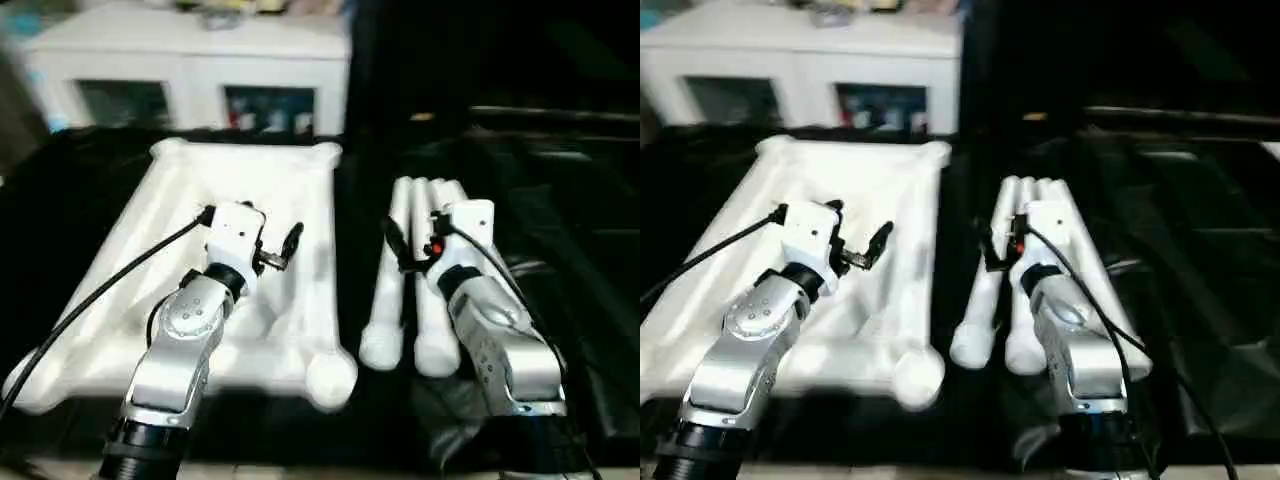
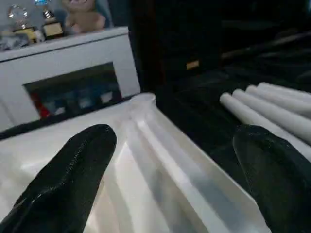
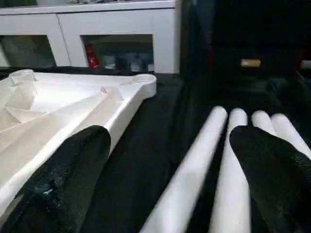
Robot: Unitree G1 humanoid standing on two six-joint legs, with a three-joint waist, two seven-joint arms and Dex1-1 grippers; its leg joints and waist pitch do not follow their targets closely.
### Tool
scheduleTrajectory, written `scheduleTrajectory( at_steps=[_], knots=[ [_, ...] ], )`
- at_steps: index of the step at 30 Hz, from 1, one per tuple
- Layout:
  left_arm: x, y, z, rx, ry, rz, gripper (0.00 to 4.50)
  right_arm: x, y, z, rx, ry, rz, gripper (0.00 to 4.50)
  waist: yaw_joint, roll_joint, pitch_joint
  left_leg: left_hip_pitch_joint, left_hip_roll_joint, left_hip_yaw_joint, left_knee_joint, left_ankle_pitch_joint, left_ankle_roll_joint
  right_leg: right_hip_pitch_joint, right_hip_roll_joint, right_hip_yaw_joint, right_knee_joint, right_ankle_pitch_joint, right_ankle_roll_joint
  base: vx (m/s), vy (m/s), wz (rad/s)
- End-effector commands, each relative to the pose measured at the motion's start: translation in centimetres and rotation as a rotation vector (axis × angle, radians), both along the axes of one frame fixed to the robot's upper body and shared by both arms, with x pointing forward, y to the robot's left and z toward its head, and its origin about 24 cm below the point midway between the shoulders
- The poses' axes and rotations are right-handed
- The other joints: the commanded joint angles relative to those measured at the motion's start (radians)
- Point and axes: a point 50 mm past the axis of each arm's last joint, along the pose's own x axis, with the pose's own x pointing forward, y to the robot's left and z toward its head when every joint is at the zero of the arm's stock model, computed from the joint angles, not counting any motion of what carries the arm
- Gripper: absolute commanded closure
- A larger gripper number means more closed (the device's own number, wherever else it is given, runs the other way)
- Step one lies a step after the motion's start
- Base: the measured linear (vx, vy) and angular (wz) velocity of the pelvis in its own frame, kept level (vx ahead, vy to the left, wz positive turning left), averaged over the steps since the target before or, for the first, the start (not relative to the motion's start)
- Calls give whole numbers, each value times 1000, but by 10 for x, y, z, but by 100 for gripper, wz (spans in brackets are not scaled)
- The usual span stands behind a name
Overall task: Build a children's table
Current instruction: Move table base
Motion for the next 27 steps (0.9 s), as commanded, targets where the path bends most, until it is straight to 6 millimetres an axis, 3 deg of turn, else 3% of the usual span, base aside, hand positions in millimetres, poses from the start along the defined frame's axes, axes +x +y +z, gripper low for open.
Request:
scheduleTrajectory(
  at_steps=[1,2,3,4,5,6,7,8,9,10,11,12,13,15,16,17,18,19,21,22,23,24,25,26,27],
  knots=[
    [-6,-1,-2,14,20,-101,0,-3,6,10,-10,-35,86,6,13,33,-49,-32,55,-13,-118,252,86,63,-127,25,-133,-240,-202,177,98,2],
    [-7,-2,-3,16,24,-115,0,-3,6,10,-14,-36,92,6,14,66,-49,-12,83,-21,-156,257,95,51,-120,-4,-130,-229,-146,177,98,2],
    [-11,-4,-3,34,23,-196,0,-5,1,12,-25,-42,135,6,-47,104,-66,70,214,-137,-219,97,214,-27,-65,-79,59,-111,-39,197,129,-12],
    [-13,-4,-3,32,28,-233,0,-6,-1,14,-32,-50,169,6,-50,87,-78,97,217,-139,-194,200,278,-51,-79,-70,60,-68,-18,182,95,-4],
    [-16,-5,-3,30,34,-273,0,-8,-2,16,-40,-58,206,6,-45,80,-88,105,207,-139,-155,609,349,-75,-102,-50,63,67,38,182,95,-4],
    [-18,-3,-3,51,45,-316,0,-10,-4,19,-64,-66,260,6,-28,74,-94,102,184,-128,-120,1091,331,-85,-131,-20,32,221,99,117,69,5],
    [-19,-1,-4,68,58,-346,0,-13,-4,20,-82,-69,313,6,-27,67,-93,93,162,-120,-117,1166,311,-78,-143,-10,11,265,113,0,0,0],
    [-20,1,-4,72,66,-359,0,-14,-4,21,-88,-69,339,6,-24,57,-96,78,129,-102,-109,1130,285,-67,-151,-2,-11,311,113,0,63,-7],
    [-23,4,-3,83,82,-408,0,-17,-4,24,-114,-71,416,6,-8,17,-85,-19,54,-14,-126,605,211,-2,-180,0,-35,417,56,0,0,0],
    [-25,7,-3,95,91,-437,0,-20,-4,25,-134,-69,464,6,3,25,-85,-23,62,-5,-135,431,186,5,-192,5,-37,415,40,0,0,0],
    [-28,10,-3,113,122,-489,0,-23,-5,26,-155,-65,523,6,-2,27,-79,-26,80,0,-160,220,150,16,-192,-2,-42,370,-8,0,0,0],
    [-32,12,-4,127,150,-528,0,-25,-4,26,-168,-58,567,6,-5,41,-73,-17,96,0,-180,116,122,13,-176,-18,-45,263,-70,-39,-55,-3],
    [-34,15,-4,140,168,-554,0,-26,-5,26,-181,-50,600,6,-10,46,-67,-16,104,4,-187,66,112,8,-171,-23,-47,203,-99,-53,-40,-4],
    [-39,21,-5,195,223,-619,0,-31,-6,25,-218,-29,686,6,-18,45,-49,4,124,17,-205,-174,76,-13,-165,-23,-67,-112,-160,-56,-38,-3],
    [-42,25,-6,221,268,-649,0,-33,-7,25,-239,-18,730,6,-19,42,-44,6,126,22,-208,-218,61,-16,-167,-20,-71,-186,-160,-65,-36,1],
    [-45,29,-6,239,305,-672,0,-36,-7,25,-254,-10,763,6,-17,39,-39,16,129,29,-210,-283,30,-23,-172,-16,-81,-318,-147,-65,-36,1],
    [-47,32,-7,263,341,-707,0,-37,-8,24,-273,4,806,6,-15,29,-36,23,132,36,-211,-315,11,-33,-175,-11,-91,-416,-122,-67,-28,1],
    [-51,36,-9,280,384,-730,30,-39,-9,23,-293,22,846,0,-15,19,-34,21,133,34,-212,-318,8,-32,-177,-11,-93,-450,-111,-64,-21,0],
    [-55,42,-10,315,444,-752,40,-41,-9,22,-314,40,898,0,-9,21,-30,28,134,33,-215,-345,-13,-42,-183,-8,-104,-549,-78,-62,-17,-1],
    [-56,43,-11,325,450,-757,50,-41,-9,22,-314,42,905,0,-7,26,-32,25,137,29,-218,-341,-17,-39,-184,-9,-101,-538,-76,0,0,0],
    [-60,46,-12,358,481,-771,50,-42,-8,22,-324,49,926,0,-8,18,-32,20,138,30,-223,-340,-20,-40,-180,-11,-98,-506,-75,0,0,0],
    [-63,49,-12,377,503,-780,76,-43,-7,21,-331,54,937,0,-5,20,-32,23,139,29,-225,-350,-22,-44,-178,-11,-95,-489,-77,0,0,0],
    [-64,49,-12,381,507,-782,76,-43,-7,21,-332,55,941,0,-5,21,-33,24,139,29,-225,-353,-24,-46,-178,-10,-93,-477,-80,0,0,0],
    [-66,51,-13,400,526,-791,83,-44,-5,21,-337,58,959,0,-6,13,-33,22,139,30,-226,-349,-22,-45,-178,-10,-94,-468,-84,0,0,0],
    [-68,54,-14,429,552,-788,85,-44,-4,21,-340,62,990,0,-4,16,-34,19,140,32,-228,-331,-21,-43,-178,-11,-89,-426,-92,0,0,0]
  ],
)
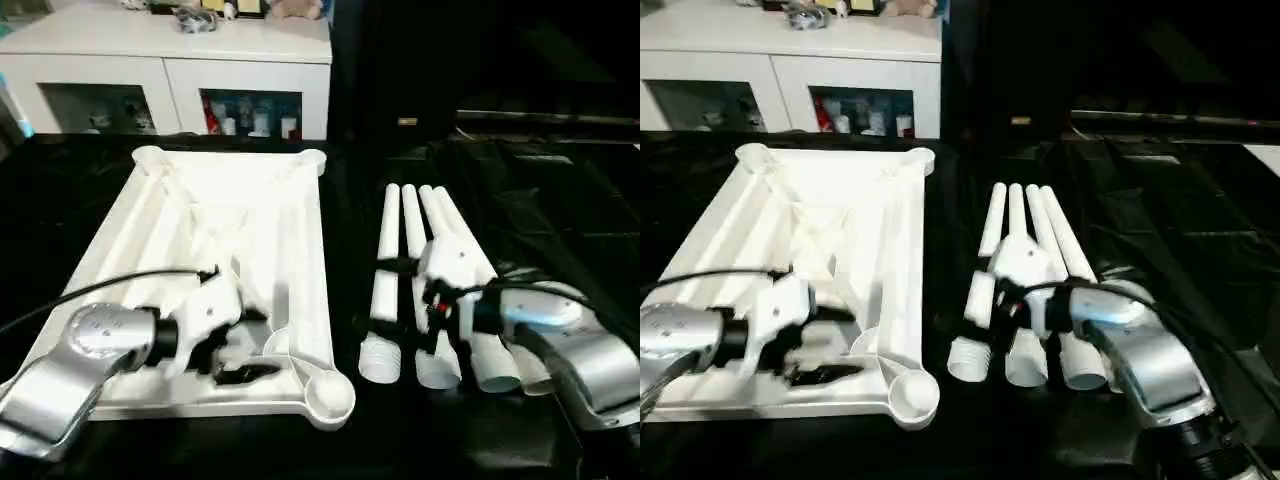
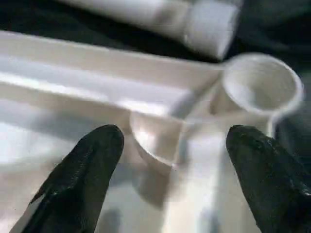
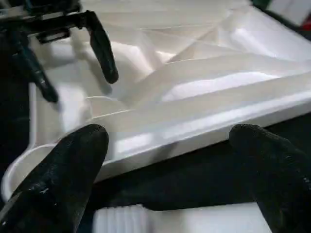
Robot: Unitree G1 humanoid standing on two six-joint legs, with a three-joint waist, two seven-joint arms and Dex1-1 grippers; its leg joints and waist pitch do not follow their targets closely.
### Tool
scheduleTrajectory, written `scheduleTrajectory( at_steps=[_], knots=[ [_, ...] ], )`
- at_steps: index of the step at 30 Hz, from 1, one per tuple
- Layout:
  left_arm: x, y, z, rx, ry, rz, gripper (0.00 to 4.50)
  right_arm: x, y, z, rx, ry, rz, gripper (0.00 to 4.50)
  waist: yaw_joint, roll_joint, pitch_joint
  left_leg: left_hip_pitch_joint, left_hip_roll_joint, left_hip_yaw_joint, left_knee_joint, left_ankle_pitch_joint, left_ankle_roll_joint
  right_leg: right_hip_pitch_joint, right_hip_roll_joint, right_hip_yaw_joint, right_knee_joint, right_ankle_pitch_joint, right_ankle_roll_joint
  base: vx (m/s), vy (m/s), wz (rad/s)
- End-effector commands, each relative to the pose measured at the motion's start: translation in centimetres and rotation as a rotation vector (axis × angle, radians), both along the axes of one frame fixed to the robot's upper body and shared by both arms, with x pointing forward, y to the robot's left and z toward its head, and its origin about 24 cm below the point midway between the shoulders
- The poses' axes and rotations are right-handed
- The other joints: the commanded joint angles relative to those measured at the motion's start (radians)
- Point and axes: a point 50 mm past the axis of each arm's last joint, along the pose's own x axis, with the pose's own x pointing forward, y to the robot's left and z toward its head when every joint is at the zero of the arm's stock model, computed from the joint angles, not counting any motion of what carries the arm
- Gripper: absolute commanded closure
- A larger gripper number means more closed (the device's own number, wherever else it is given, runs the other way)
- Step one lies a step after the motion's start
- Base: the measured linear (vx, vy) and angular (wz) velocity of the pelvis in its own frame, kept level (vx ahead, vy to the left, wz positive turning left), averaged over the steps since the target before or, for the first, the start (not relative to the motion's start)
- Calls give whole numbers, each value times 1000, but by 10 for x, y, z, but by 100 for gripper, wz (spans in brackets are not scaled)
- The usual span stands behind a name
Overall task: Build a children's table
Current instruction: Move table base
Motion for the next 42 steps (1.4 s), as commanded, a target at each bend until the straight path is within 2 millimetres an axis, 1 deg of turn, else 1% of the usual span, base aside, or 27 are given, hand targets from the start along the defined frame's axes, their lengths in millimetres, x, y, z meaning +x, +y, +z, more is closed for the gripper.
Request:
scheduleTrajectory(
  at_steps=[1,2,4,5,6,7,8,9,11,12,13,14,17,18,20,22,24,25,28,29,32,34,36,37,40,41,42],
  knots=[
    [-2,2,0,63,1,-17,90,0,4,6,-21,-10,58,0,0,-2,-43,22,73,-34,-107,-446,-65,3,-76,36,-103,-432,-174,0,0,0],
    [-2,3,-1,72,1,-11,108,0,4,6,-24,-7,68,0,3,-1,-42,24,72,-30,-106,-442,-62,1,-77,38,-103,-432,-171,0,0,0],
    [2,11,-5,138,-9,31,119,-2,9,6,-42,3,127,0,6,-10,-43,23,73,-26,-105,-417,-53,2,-81,37,-101,-431,-169,0,0,0],
    [3,13,-5,151,-4,41,127,-3,10,6,-45,4,138,0,7,-7,-43,23,74,-25,-105,-413,-53,0,-82,38,-101,-429,-169,0,0,0],
    [3,15,-6,165,-5,47,137,-3,11,6,-46,6,144,0,9,-3,-45,26,75,-23,-106,-411,-60,-3,-80,37,-99,-403,-174,0,0,0],
    [3,15,-6,167,-4,48,152,-3,11,6,-46,5,145,0,11,-3,-46,27,75,-22,-106,-412,-61,-4,-79,38,-99,-387,-177,0,0,0],
    [4,18,-6,180,-1,53,162,-2,12,6,-49,5,151,0,14,-12,-49,28,76,-20,-106,-401,-57,-3,-78,38,-94,-345,-185,0,0,0],
    [4,22,-6,205,-6,62,169,-2,14,6,-56,2,161,0,15,-11,-49,28,76,-19,-106,-396,-56,-3,-78,38,-94,-327,-189,0,0,0],
    [5,24,-6,220,-5,71,178,-2,14,5,-62,1,167,0,15,-13,-51,25,76,-17,-107,-366,-51,2,-77,36,-88,-268,-195,0,0,0],
    [5,26,-7,233,-1,77,202,-1,15,4,-70,-2,172,0,16,-15,-53,26,76,-15,-106,-352,-49,2,-76,35,-86,-236,-199,0,0,0],
    [5,27,-7,240,4,79,202,-1,16,3,-75,-3,175,0,16,-13,-54,27,76,-15,-105,-346,-48,2,-76,35,-84,-220,-204,0,0,0],
    [5,28,-8,245,6,82,207,-1,16,3,-77,-3,177,0,15,-16,-56,24,75,-14,-105,-322,-42,7,-75,35,-81,-182,-211,0,0,0],
    [5,28,-8,249,1,87,235,0,17,2,-81,-3,182,0,19,-18,-58,25,75,-9,-99,-276,-22,9,-75,35,-77,-111,-229,0,0,0],
    [7,29,-8,244,0,103,250,0,18,2,-80,-2,185,0,22,-18,-60,21,76,-7,-98,-238,-11,16,-75,33,-73,-66,-241,0,0,0],
    [6,28,-7,233,12,100,259,0,19,2,-80,-2,187,0,26,-18,-60,23,77,-5,-96,-224,-7,16,-74,32,-71,-47,-249,0,0,0],
    [5,28,-8,231,24,87,282,0,19,2,-81,-3,190,0,29,-16,-59,25,77,-3,-96,-235,-9,15,-73,32,-72,-59,-253,0,0,0],
    [5,28,-8,229,28,83,304,0,19,2,-81,-4,191,0,33,-15,-56,28,79,-3,-100,-270,-20,13,-72,32,-74,-99,-249,0,0,0],
    [5,29,-8,229,29,84,304,0,19,2,-78,-3,193,0,33,-15,-55,28,79,-3,-101,-279,-23,12,-73,33,-75,-111,-247,0,0,0],
    [6,29,-7,227,27,88,338,-2,20,2,-62,14,211,0,34,-14,-52,31,80,-4,-103,-333,-40,8,-73,35,-81,-182,-233,0,0,0],
    [6,29,-7,227,26,89,338,-3,21,2,-59,19,216,0,34,-14,-51,32,80,-5,-104,-345,-46,7,-75,36,-83,-205,-226,0,0,0],
    [10,29,-6,219,15,101,371,-7,20,1,-58,51,258,0,37,-12,-50,35,81,-6,-105,-371,-54,1,-76,38,-87,-246,-216,0,0,0],
    [13,30,-6,220,6,112,385,-8,20,1,-59,58,265,0,37,-13,-50,34,81,-7,-106,-377,-57,2,-76,38,-88,-257,-211,0,0,0],
    [17,33,-6,228,-9,138,409,-6,20,0,-62,49,253,0,34,-13,-51,26,81,-11,-109,-370,-64,7,-77,36,-86,-253,-204,0,0,0],
    [18,33,-6,228,-12,143,414,-6,19,0,-63,46,248,0,35,-13,-51,28,80,-10,-109,-371,-65,5,-76,36,-87,-255,-201,0,0,0],
    [23,37,-5,232,-32,164,426,-4,19,-1,-64,39,238,0,29,-15,-53,22,79,-12,-109,-354,-63,10,-77,34,-84,-239,-202,0,0,0],
    [25,39,-4,236,-45,173,443,-3,20,-1,-64,36,234,0,28,-16,-54,24,79,-10,-106,-346,-59,8,-76,35,-84,-224,-204,0,0,0],
    [28,40,-3,243,-64,181,443,-3,20,-1,-63,35,232,0,27,-17,-55,26,78,-8,-104,-342,-54,7,-76,35,-85,-214,-209,0,0,0]
  ],
)
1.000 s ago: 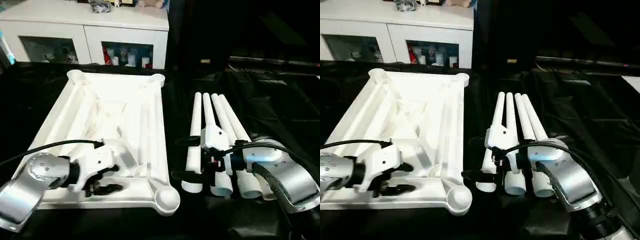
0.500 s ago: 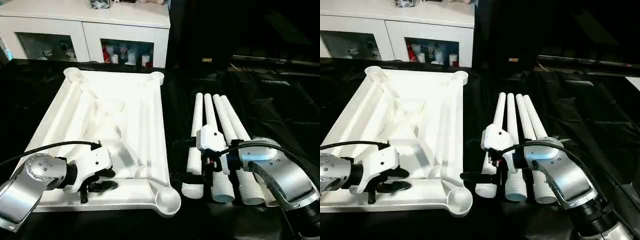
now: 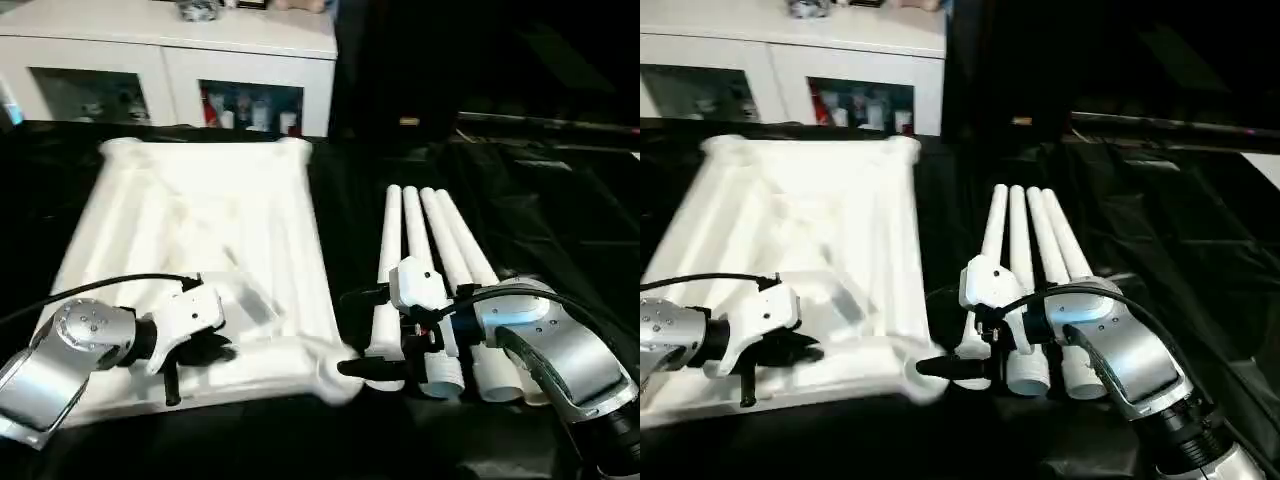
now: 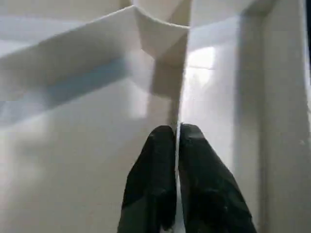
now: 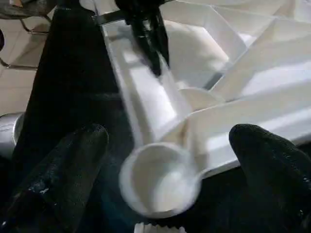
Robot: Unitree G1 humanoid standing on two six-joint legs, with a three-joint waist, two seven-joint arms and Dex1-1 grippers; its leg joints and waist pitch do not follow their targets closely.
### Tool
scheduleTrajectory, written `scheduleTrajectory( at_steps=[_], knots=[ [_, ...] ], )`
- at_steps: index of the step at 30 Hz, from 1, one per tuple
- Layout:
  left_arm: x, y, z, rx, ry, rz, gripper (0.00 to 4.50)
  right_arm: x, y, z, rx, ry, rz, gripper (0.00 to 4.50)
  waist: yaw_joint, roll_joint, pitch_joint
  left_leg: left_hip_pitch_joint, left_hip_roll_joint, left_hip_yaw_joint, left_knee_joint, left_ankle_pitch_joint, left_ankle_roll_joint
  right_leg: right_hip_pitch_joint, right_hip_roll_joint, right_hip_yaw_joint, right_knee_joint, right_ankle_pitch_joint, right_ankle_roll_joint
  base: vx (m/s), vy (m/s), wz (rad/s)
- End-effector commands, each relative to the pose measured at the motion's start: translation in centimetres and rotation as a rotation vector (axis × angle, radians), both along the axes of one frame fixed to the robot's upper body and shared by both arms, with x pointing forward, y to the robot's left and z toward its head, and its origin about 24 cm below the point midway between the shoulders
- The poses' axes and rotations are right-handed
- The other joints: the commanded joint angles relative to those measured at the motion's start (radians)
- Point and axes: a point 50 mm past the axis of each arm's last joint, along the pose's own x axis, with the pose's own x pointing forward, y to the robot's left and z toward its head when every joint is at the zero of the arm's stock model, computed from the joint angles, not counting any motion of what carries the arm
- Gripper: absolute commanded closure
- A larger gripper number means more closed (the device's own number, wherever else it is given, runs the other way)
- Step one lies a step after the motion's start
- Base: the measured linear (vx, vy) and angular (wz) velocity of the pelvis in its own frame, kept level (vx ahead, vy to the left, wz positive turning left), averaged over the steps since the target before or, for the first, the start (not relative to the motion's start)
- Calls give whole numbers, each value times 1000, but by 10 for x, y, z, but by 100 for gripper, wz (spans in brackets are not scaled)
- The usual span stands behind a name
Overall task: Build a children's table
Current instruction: Move table base
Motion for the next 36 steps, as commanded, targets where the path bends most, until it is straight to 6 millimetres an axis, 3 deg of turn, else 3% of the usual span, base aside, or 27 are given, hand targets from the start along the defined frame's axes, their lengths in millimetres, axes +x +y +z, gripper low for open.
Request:
scheduleTrajectory(
  at_steps=[1,6,9,14,18,23,24,30,31,32,36],
  knots=[
    [10,10,10,39,-85,54,448,3,-1,4,-4,-32,-8,0,3,17,-51,22,69,-30,-104,-339,-49,19,-68,38,-84,-217,-201,0,0,0],
    [17,17,10,82,-124,42,448,5,-1,3,-7,-38,-13,0,4,16,-56,22,69,-25,-98,-264,-24,24,-64,35,-76,-107,-226,0,0,0],
    [31,22,14,54,-203,-13,448,7,-1,3,-7,-48,-18,0,8,14,-56,23,68,-23,-97,-253,-13,23,-63,34,-78,-93,-231,0,0,0],
    [38,30,20,35,-230,-41,448,8,-1,4,-11,-56,-20,0,16,15,-56,28,74,-19,-102,-290,-38,20,-67,34,-75,-115,-227,0,0,0],
    [36,35,25,35,-230,-99,448,8,-2,4,-9,-61,-26,0,16,23,-58,30,75,-18,-101,-282,-44,19,-68,35,-71,-78,-230,0,0,0],
    [29,33,27,-56,-167,-111,379,7,-3,4,-6,-61,-30,0,18,23,-56,32,76,-14,-102,-287,-50,18,-67,33,-69,-69,-251,0,0,0],
    [29,34,28,-55,-169,-112,379,7,-3,4,-5,-60,-32,0,17,15,-54,31,75,-13,-103,-300,-49,19,-66,33,-72,-88,-250,0,0,0],
    [31,43,49,-82,-236,-84,320,8,-4,8,28,-60,-58,0,16,16,-50,32,76,-16,-105,-340,-63,13,-71,37,-78,-202,-221,0,0,0],
    [34,44,69,-164,-305,-25,316,10,-5,14,65,-66,-91,0,16,16,-51,33,76,-16,-105,-340,-65,13,-70,37,-78,-200,-222,0,0,0],
    [35,44,78,-213,-336,6,311,11,-6,17,86,-78,-117,0,16,23,-53,35,76,-16,-104,-338,-73,10,-69,36,-73,-177,-235,0,0,0],
    [37,38,94,-314,-481,114,278,19,-10,25,143,-158,-285,0,15,18,-51,31,73,-14,-103,-323,-75,14,-66,34,-74,-150,-239,0,0,0]
  ],
)
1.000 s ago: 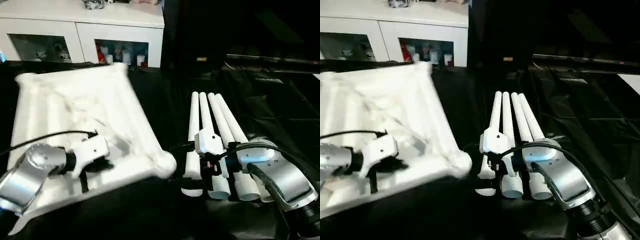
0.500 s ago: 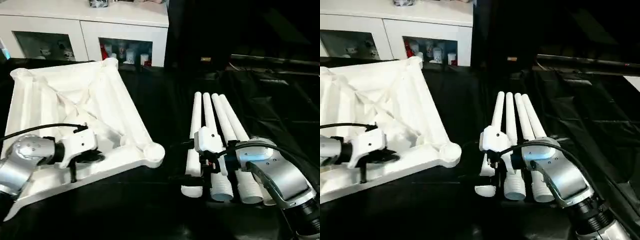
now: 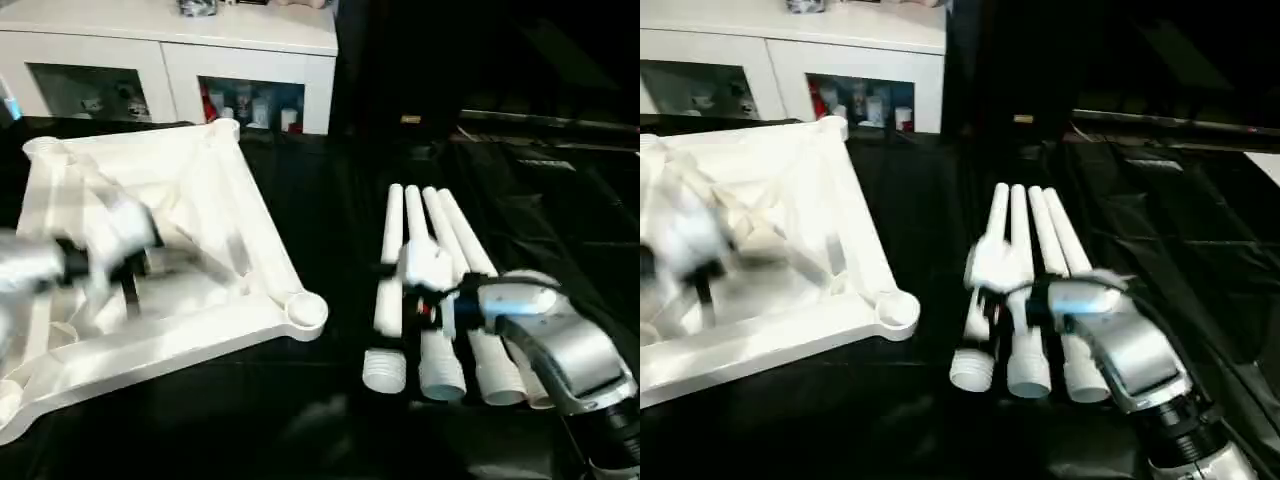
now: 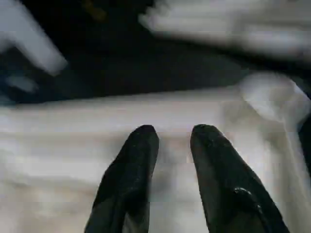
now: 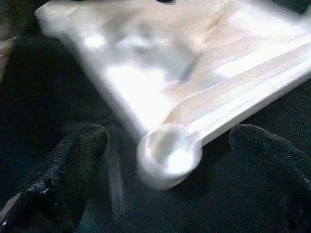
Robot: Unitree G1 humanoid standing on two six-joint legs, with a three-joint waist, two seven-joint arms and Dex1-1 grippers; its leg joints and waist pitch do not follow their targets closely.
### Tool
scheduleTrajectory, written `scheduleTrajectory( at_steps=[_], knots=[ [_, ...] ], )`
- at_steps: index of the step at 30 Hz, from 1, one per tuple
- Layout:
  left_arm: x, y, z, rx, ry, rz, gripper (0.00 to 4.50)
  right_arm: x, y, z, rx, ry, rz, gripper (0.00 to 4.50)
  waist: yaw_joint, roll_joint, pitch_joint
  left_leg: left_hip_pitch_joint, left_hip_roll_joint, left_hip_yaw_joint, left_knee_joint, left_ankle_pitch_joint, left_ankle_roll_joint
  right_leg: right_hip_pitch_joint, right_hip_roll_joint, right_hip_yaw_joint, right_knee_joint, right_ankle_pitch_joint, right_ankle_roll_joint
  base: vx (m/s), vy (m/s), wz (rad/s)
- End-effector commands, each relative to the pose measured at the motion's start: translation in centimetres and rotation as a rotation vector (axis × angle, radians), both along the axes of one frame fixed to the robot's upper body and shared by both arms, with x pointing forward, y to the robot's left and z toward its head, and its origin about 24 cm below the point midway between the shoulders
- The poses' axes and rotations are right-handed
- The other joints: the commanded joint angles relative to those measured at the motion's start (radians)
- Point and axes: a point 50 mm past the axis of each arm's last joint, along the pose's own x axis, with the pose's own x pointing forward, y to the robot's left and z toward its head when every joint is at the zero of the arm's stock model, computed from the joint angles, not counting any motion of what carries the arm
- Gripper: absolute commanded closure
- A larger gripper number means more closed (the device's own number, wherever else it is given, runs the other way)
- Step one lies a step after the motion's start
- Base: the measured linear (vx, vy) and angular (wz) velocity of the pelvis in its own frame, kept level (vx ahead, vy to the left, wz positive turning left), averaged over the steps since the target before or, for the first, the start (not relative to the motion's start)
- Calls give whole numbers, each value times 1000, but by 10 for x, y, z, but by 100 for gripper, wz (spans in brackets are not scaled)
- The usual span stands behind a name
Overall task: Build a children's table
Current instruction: Move table base, then pick table leg
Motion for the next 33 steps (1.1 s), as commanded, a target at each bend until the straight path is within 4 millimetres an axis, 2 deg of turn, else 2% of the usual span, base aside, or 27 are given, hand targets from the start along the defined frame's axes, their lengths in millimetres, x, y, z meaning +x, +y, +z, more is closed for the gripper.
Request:
scheduleTrajectory(
  at_steps=[1,3,6,8,9,10,11,12,14,15,16,17,18,19,20,21,22,23,24,25,26,27,28,29,30,32,33],
  knots=[
    [4,-18,0,-156,-138,130,270,12,-13,8,74,-93,-318,0,-1,21,-52,31,70,-25,-103,-314,-78,17,-66,35,-74,-147,-236,0,0,0],
    [4,-27,-6,-238,-174,208,239,16,-16,6,111,-100,-463,0,2,17,-56,32,67,-21,-98,-298,-84,16,-67,34,-76,-135,-236,0,0,0],
    [-1,-52,-26,-366,-216,359,229,16,-23,-7,206,0,-704,0,-1,25,-58,24,62,-24,-99,-288,-84,22,-62,35,-80,-143,-203,0,0,0],
    [-5,-62,-33,-411,-226,410,211,13,-24,-12,231,21,-767,0,-7,25,-58,20,66,-24,-102,-277,-78,27,-58,37,-84,-109,-182,0,0,0],
    [-9,-73,-40,-445,-243,490,197,5,-24,-16,297,54,-836,0,-7,35,-57,21,69,-25,-104,-298,-78,24,-59,38,-89,-111,-176,0,0,0],
    [-9,-73,-40,-445,-243,490,197,5,-24,-16,297,54,-836,0,-7,35,-57,21,69,-25,-104,-298,-78,24,-59,38,-89,-111,-176,0,0,0],
    [-13,-79,-45,-454,-237,521,197,1,-22,-19,338,90,-891,0,-8,38,-59,16,58,-23,-99,-299,-57,30,-63,42,-95,-137,-157,0,0,0],
    [-14,-80,-47,-451,-232,528,197,0,-22,-20,332,87,-900,0,-7,27,-57,5,52,-17,-92,-277,-7,37,-86,57,-112,-174,-159,0,0,0],
    [-15,-81,-48,-451,-229,540,197,0,-21,-20,323,81,-910,0,6,22,-60,-10,48,-19,-66,-213,53,57,-133,81,-134,-221,-156,0,0,0],
    [-17,-80,-49,-442,-233,557,197,0,-20,-21,313,79,-913,0,26,21,-54,21,42,-7,11,-239,7,38,-138,204,-177,-424,-136,-11,40,-22],
    [-17,-79,-50,-437,-235,566,197,0,-19,-21,312,82,-916,0,35,13,-49,-4,31,-22,29,-232,11,62,-150,237,-183,-462,-130,7,103,-53],
    [-17,-79,-50,-435,-235,568,197,0,-19,-21,311,83,-917,0,54,14,-45,-17,27,-53,64,-215,13,64,-162,290,-198,-542,-120,7,103,-53],
    [-19,-79,-51,-422,-242,578,197,-1,-17,-22,313,92,-920,0,59,20,-43,-12,14,-71,57,-206,5,54,-106,312,-192,-538,-115,5,169,-61],
    [-22,-80,-51,-413,-257,584,197,-1,-16,-21,310,92,-918,0,55,22,-46,0,5,-71,31,-187,11,45,-59,303,-183,-509,-99,-8,233,-51],
    [-22,-80,-51,-413,-257,584,197,-1,-16,-21,310,92,-918,0,51,31,-47,23,-1,-59,-1,-186,28,21,-5,283,-172,-470,-76,-8,233,-51],
    [-25,-81,-52,-409,-265,605,197,1,-15,-21,306,89,-912,0,-10,56,-71,151,25,-34,-67,-148,182,-96,93,114,-46,-238,-19,-30,249,-46],
    [-25,-81,-51,-399,-280,623,197,1,-14,-20,305,85,-904,0,-21,64,-68,116,54,-25,-99,-134,221,-93,81,49,22,-195,-30,-55,237,-48],
    [-25,-81,-51,-395,-285,629,197,1,-14,-20,305,84,-902,0,-18,68,-63,69,106,14,-137,-120,195,-78,40,-24,63,-131,-49,-55,237,-48],
    [-27,-85,-51,-362,-316,618,197,3,-12,-20,304,83,-893,0,-16,54,-58,34,116,-44,-140,-83,181,-37,6,-46,58,-17,-73,-55,212,-38],
    [-28,-87,-51,-349,-319,620,197,3,-10,-20,306,86,-887,0,-15,64,-64,49,108,-47,-126,-60,137,-40,-7,-41,28,19,-90,-29,154,-12],
    [-28,-87,-51,-343,-323,625,197,4,-9,-20,307,86,-880,0,-16,48,-68,54,105,-39,-110,-55,64,-31,-33,-22,-9,70,-123,-29,154,-12],
    [-28,-89,-52,-339,-324,636,197,4,-7,-19,309,86,-869,0,-32,61,-67,45,147,-88,-123,-110,-142,9,-38,-14,-15,86,-182,-39,123,1],
    [-29,-89,-52,-339,-323,641,197,5,-5,-19,309,87,-866,0,-48,66,-66,45,184,-108,-147,-143,-169,4,-22,-29,-2,34,-146,-67,83,5],
    [-29,-90,-52,-338,-322,643,197,5,-4,-20,307,89,-865,0,-58,68,-64,50,230,-131,-179,-201,-161,-14,-14,-41,37,-59,-45,-67,83,5],
    [-29,-90,-52,-338,-325,650,197,5,-4,-19,306,89,-862,0,-64,69,-67,60,233,-145,-177,-185,-114,-38,-11,-41,68,-100,7,-56,13,12],
    [-28,-89,-51,-338,-330,670,197,6,-2,-20,303,91,-856,0,-60,78,-72,64,208,-138,-162,-125,-57,-49,-11,-41,70,-104,6,-49,-60,11],
    [-28,-88,-51,-335,-337,683,197,7,-1,-21,302,93,-854,0,-59,80,-83,80,171,-135,-136,-6,47,-48,-13,-39,43,-54,-53,-59,-138,5]
  ],
)
